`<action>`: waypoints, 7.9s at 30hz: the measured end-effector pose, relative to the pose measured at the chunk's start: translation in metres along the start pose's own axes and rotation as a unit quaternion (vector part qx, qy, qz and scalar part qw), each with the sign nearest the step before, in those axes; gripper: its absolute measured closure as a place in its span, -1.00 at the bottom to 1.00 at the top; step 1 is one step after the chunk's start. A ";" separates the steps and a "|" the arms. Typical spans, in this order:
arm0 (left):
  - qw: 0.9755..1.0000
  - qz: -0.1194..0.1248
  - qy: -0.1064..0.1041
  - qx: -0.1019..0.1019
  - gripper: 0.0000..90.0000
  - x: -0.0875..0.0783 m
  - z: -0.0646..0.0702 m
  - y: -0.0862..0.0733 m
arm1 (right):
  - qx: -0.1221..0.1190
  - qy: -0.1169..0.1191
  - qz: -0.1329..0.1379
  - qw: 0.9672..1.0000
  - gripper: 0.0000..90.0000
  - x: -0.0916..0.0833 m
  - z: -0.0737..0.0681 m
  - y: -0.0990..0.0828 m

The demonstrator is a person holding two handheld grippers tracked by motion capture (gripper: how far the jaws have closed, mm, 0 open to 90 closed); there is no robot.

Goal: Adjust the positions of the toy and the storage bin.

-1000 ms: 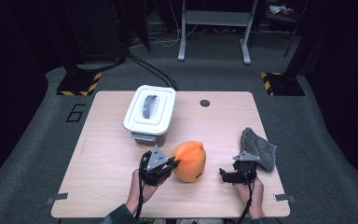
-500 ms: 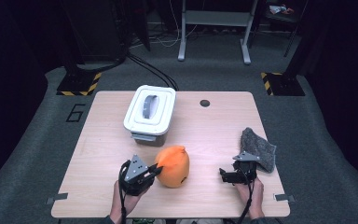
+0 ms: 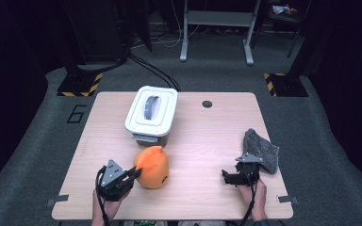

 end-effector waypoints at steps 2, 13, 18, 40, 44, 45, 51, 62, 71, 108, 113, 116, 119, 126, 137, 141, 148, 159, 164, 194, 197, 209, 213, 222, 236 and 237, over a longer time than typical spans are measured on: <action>1.000 -0.001 0.010 -0.005 0.85 -0.004 -0.005 -0.001 | 0.001 0.000 0.000 1.000 -0.88 0.000 0.000 0.000; 0.998 0.005 0.060 -0.029 0.85 -0.025 -0.032 -0.008 | 0.001 -0.001 0.000 1.000 -0.88 0.000 0.000 0.000; 0.996 0.003 0.081 -0.034 0.85 -0.031 -0.045 -0.010 | 0.002 -0.001 0.000 1.000 -0.88 0.000 0.000 0.000; 0.972 -0.046 0.219 -0.068 0.76 -0.025 -0.113 -0.019 | 0.001 -0.001 0.000 1.000 -0.88 0.000 0.000 0.000; 0.967 -0.050 0.240 -0.062 0.58 -0.021 -0.123 -0.018 | 0.002 -0.001 0.000 1.000 -0.88 0.000 0.000 0.000; 0.968 -0.050 0.239 -0.063 0.49 -0.020 -0.125 -0.018 | 0.000 -0.001 0.001 1.000 -0.88 0.000 0.000 0.000; 0.964 -0.061 0.250 -0.069 0.23 -0.014 -0.141 -0.018 | 0.004 -0.002 -0.001 1.000 -0.88 0.000 0.000 0.000; 0.963 -0.048 0.242 -0.108 -0.10 -0.021 -0.154 -0.021 | 0.001 0.001 -0.004 1.000 -0.88 0.000 0.001 0.000; 0.969 -0.045 0.222 -0.103 -0.26 -0.022 -0.149 -0.018 | 0.000 0.002 -0.004 1.000 -0.88 0.000 0.001 0.000; 0.992 -0.065 0.085 -0.067 -0.86 0.084 -0.125 0.066 | -0.003 0.003 0.001 1.000 -0.88 0.000 -0.001 -0.001; 0.992 -0.073 0.084 -0.057 -0.80 0.102 -0.126 0.072 | -0.005 0.004 0.001 1.000 -0.87 0.000 0.000 -0.001; 0.992 -0.082 0.081 -0.056 -0.83 0.113 -0.128 0.075 | -0.005 0.005 0.001 1.000 -0.87 0.000 0.000 -0.001; 0.991 -0.086 0.082 -0.059 -0.87 0.122 -0.131 0.075 | -0.004 0.005 0.001 1.000 -0.87 0.000 0.000 -0.001; 0.990 -0.098 0.073 -0.066 -0.79 0.139 -0.133 0.075 | -0.005 0.006 0.002 1.000 -0.87 0.000 -0.001 -0.001; 0.992 -0.097 0.050 -0.070 -0.66 0.141 -0.128 0.072 | -0.004 0.006 0.002 1.000 -0.86 0.000 -0.001 -0.001; 0.992 -0.096 0.049 -0.072 -0.66 0.140 -0.128 0.071 | -0.004 0.007 0.002 1.000 -0.86 0.000 -0.001 -0.001; 0.992 -0.089 0.053 -0.077 -0.66 0.139 -0.124 0.069 | -0.005 0.007 0.002 1.000 -0.86 0.000 -0.001 -0.001; 0.991 -0.091 0.048 -0.082 -0.70 0.139 -0.117 0.068 | -0.004 0.006 0.003 1.000 -0.86 0.000 -0.001 -0.001; 0.991 -0.091 0.049 -0.081 -0.71 0.140 -0.113 0.068 | -0.005 0.006 0.003 1.000 -0.86 0.000 -0.001 -0.001; 0.994 -0.073 0.037 -0.068 -0.71 0.147 -0.078 0.067 | -0.005 0.004 0.007 1.000 -0.86 0.000 -0.002 -0.001; 0.994 -0.071 0.034 -0.076 -0.71 0.148 -0.074 0.067 | -0.009 0.004 0.006 1.000 -0.86 0.000 -0.002 -0.001; 0.995 -0.065 0.022 -0.074 -0.69 0.150 -0.059 0.067 | -0.007 0.004 0.006 1.000 -0.86 0.000 -0.002 -0.001; 0.995 -0.063 0.017 -0.072 -0.69 0.151 -0.054 0.067 | -0.010 0.004 0.007 1.000 -0.86 0.000 -0.002 -0.001; 0.996 -0.060 0.008 -0.068 -0.70 0.155 -0.041 0.067 | -0.011 0.002 0.008 1.000 -0.86 0.000 -0.002 -0.001; 0.997 -0.060 -0.010 -0.052 -0.70 0.153 -0.023 0.070 | -0.012 0.003 0.007 1.000 -0.86 -0.001 -0.002 -0.001; 0.997 -0.058 -0.010 -0.050 -0.69 0.152 -0.023 0.071 | -0.012 0.003 0.007 1.000 -0.86 0.000 -0.002 -0.001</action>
Point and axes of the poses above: each handheld gripper's, and its own axes: x roughly forward along the jaws, y roughly out of its top, z roughly to its right, the point moved 2 cm from there along x, roughly forward along the jaws, and after that the axes turned 11 degrees about z, right-handed, at the moved point
